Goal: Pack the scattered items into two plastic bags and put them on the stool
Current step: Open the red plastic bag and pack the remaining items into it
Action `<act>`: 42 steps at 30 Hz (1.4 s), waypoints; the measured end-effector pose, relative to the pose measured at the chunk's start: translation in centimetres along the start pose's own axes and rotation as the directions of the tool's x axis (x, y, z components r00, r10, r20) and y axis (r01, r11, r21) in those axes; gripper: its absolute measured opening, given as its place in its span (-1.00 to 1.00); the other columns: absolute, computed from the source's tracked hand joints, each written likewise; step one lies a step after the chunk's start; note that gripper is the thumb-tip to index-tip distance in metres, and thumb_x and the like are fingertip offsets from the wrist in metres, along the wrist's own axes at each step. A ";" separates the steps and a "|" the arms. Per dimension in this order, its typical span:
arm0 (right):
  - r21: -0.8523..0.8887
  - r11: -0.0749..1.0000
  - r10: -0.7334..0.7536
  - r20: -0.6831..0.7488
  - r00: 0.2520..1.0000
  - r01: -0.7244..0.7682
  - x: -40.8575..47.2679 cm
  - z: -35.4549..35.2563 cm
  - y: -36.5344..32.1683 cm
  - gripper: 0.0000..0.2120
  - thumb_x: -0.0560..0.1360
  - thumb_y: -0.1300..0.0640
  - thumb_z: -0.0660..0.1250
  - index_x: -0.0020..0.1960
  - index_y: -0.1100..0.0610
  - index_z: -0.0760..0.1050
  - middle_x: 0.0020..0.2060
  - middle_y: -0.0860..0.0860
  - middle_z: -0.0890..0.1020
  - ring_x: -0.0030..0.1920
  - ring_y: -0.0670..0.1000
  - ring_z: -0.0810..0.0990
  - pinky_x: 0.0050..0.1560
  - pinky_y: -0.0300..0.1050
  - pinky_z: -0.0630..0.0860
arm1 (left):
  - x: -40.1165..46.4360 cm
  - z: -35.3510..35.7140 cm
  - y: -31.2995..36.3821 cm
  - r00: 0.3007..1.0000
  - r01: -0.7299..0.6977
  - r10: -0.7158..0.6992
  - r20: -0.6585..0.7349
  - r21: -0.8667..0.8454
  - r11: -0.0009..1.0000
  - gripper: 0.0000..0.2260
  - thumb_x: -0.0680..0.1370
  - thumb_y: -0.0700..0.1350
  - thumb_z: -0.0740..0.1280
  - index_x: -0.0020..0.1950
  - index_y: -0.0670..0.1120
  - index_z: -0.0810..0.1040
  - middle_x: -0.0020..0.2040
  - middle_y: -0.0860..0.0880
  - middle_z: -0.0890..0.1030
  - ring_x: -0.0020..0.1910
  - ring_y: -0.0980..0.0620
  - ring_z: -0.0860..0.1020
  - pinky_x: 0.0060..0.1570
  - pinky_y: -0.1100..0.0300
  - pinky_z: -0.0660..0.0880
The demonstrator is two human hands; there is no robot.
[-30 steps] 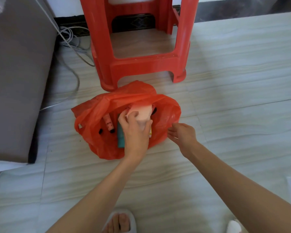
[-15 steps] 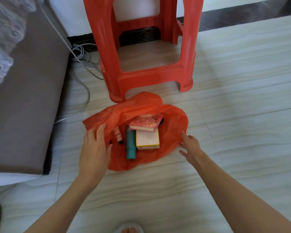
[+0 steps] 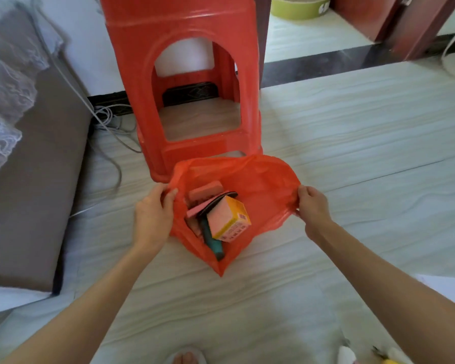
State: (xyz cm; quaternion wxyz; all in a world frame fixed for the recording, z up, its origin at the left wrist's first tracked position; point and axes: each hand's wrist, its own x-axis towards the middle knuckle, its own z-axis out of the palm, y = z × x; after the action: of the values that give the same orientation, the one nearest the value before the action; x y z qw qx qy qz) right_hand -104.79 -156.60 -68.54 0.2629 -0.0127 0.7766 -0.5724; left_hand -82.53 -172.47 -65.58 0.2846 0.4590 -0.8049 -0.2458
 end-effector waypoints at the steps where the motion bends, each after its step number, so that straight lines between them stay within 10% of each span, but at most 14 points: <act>1: -0.023 1.000 -0.017 -0.016 1.000 0.017 -0.4 -1.4 -0.5 -0.76 0.58 0.13 0.10 -0.19 0.21 0.40 -0.35 0.07 0.36 -0.22 0.07 0.34 -0.08 0.07 0.48 | 0.0 0.1 1.1 1.000 -0.005 0.005 0.003 -0.009 1.000 -0.85 0.55 -0.14 0.26 -0.06 -0.21 0.55 -0.18 -0.21 0.63 -0.16 -0.19 0.56 -0.21 0.11 0.31; 7: -0.176 0.978 -0.144 -0.188 0.971 0.111 -2.2 -10.3 -1.0 -0.71 0.60 0.14 0.07 -0.24 0.22 0.38 -0.38 0.03 0.39 -0.34 -0.01 0.35 -0.27 -0.10 0.37 | -0.9 2.4 6.0 0.995 -0.074 0.076 0.060 -0.032 0.997 -0.84 0.55 -0.13 0.27 -0.01 -0.20 0.56 -0.15 -0.20 0.63 -0.15 -0.16 0.55 -0.20 0.13 0.33; 15: -0.267 0.961 -0.018 -0.315 0.949 -0.071 -5.2 -18.7 3.3 -0.82 0.53 0.17 0.16 -0.14 0.23 0.49 -0.20 0.13 0.57 -0.09 0.19 0.57 0.03 0.17 0.56 | -5.0 4.5 8.6 0.951 -0.225 0.190 0.245 0.124 0.966 -0.85 0.53 -0.14 0.30 -0.06 -0.23 0.57 -0.16 -0.25 0.63 -0.15 -0.25 0.57 -0.17 -0.02 0.45; 22: -0.414 0.910 -0.081 -0.121 0.989 0.023 -11.1 -21.7 2.0 -0.73 0.51 0.15 0.24 0.18 0.22 0.47 0.06 0.13 0.60 0.11 0.13 0.56 0.15 0.00 0.47 | -8.5 1.8 12.4 0.787 -0.333 0.197 0.585 0.133 0.934 -0.46 0.51 -0.10 0.33 0.44 -0.15 0.23 0.36 -0.22 0.34 0.35 -0.19 0.31 0.29 -0.02 0.27; 31: -0.713 0.590 -0.406 0.144 0.903 0.379 -25.0 -27.1 -8.5 -0.50 0.55 0.01 0.23 0.42 0.13 0.22 0.33 0.10 0.43 0.30 0.07 0.43 0.25 -0.07 0.36 | -15.7 -9.1 26.5 0.599 -0.746 0.636 0.486 0.049 0.665 -0.46 0.56 -0.02 0.22 0.49 -0.02 0.10 0.51 -0.11 0.10 0.48 -0.11 0.09 0.39 0.01 0.16; 42: -0.860 0.397 -0.478 0.103 0.872 0.320 -33.6 -29.0 -9.5 -0.49 0.56 0.01 0.20 0.45 0.09 0.15 0.35 0.14 0.39 0.30 0.14 0.41 0.27 0.04 0.41 | -25.4 -12.2 30.8 0.556 -0.749 0.702 0.445 -0.097 0.655 -0.51 0.59 -0.03 0.16 0.49 -0.01 0.09 0.51 -0.10 0.08 0.49 -0.07 0.03 0.39 0.00 0.15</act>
State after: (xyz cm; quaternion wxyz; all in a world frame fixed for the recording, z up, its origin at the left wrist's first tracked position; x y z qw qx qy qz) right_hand -90.83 -123.47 -40.85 0.0128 -0.2805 0.9469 -0.1568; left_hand -82.04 -137.75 -42.52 0.1445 0.0312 -0.9756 -0.1622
